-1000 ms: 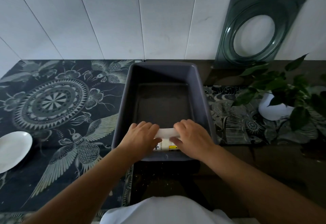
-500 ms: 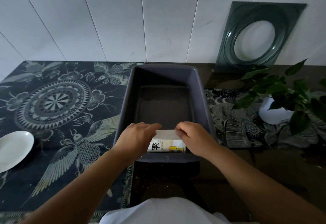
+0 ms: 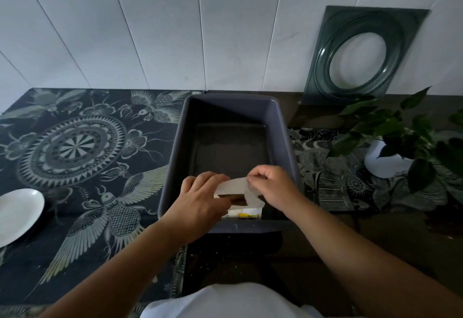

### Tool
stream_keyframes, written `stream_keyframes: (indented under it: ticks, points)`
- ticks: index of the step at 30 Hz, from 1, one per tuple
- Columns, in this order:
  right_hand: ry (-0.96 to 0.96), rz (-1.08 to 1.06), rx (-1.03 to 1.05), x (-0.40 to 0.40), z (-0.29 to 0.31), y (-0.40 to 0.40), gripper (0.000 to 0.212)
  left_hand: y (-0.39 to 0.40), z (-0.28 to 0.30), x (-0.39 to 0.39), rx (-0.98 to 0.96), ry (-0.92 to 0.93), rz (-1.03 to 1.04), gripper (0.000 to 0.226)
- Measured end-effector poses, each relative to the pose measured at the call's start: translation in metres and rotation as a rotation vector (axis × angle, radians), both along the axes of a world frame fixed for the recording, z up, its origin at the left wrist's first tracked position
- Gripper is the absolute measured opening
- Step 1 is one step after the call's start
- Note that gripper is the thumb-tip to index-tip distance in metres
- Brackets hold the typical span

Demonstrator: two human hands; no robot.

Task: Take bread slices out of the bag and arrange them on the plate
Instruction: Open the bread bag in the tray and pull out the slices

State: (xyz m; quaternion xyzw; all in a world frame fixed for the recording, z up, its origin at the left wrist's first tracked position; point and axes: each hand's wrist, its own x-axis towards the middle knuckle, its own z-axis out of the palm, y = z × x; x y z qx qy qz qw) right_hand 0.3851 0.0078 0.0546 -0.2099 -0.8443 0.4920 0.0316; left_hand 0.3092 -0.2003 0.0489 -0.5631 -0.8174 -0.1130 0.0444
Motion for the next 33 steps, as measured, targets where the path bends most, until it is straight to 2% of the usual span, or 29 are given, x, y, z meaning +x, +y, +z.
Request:
stream_keyframes:
  ticks: [4,8,11,13,15,17,18,21,24,28,30,33]
  points:
    - [0.092,0.032,0.252,-0.017,0.006,0.006,0.016,-0.004,0.001,0.0,0.015,0.009,-0.01,0.004]
    - [0.179,-0.073,0.586,-0.028,0.007,0.007,0.012,-0.008,0.003,-0.005,0.048,0.053,-0.123,0.003]
    - [0.188,-0.081,0.644,-0.029,0.012,0.003,0.011,-0.009,0.004,-0.008,-0.018,0.053,-0.175,0.005]
    - [0.246,0.008,0.736,-0.025,0.014,-0.003,0.015,-0.005,0.008,-0.011,-0.068,0.064,-0.14,0.008]
    - [0.384,0.197,0.927,-0.019,0.015,-0.008,0.024,0.0,0.015,-0.017,-0.115,0.114,-0.107,0.02]
    - [0.497,0.452,1.044,-0.012,0.016,-0.01,0.015,0.007,0.025,-0.024,-0.194,0.18,-0.106,0.028]
    - [0.495,0.561,1.063,-0.009,0.018,-0.011,0.014,0.01,0.03,-0.026,-0.252,0.204,-0.116,0.029]
    - [0.263,0.767,1.165,-0.012,0.025,-0.009,0.04,0.02,0.039,-0.036,-0.381,0.231,-0.155,0.033]
    - [0.021,0.912,1.237,-0.02,0.033,-0.001,0.054,0.027,0.045,-0.043,-0.463,0.233,-0.199,0.039]
    - [-0.095,0.999,1.252,-0.027,0.042,0.009,0.07,0.029,0.047,-0.052,-0.588,0.292,-0.262,0.044]
    - [-0.114,1.047,1.293,-0.028,0.045,0.012,0.074,0.028,0.048,-0.056,-0.634,0.29,-0.295,0.045]
    - [-0.155,1.12,1.324,-0.028,0.049,0.014,0.059,0.027,0.05,-0.06,-0.72,0.326,-0.307,0.047]
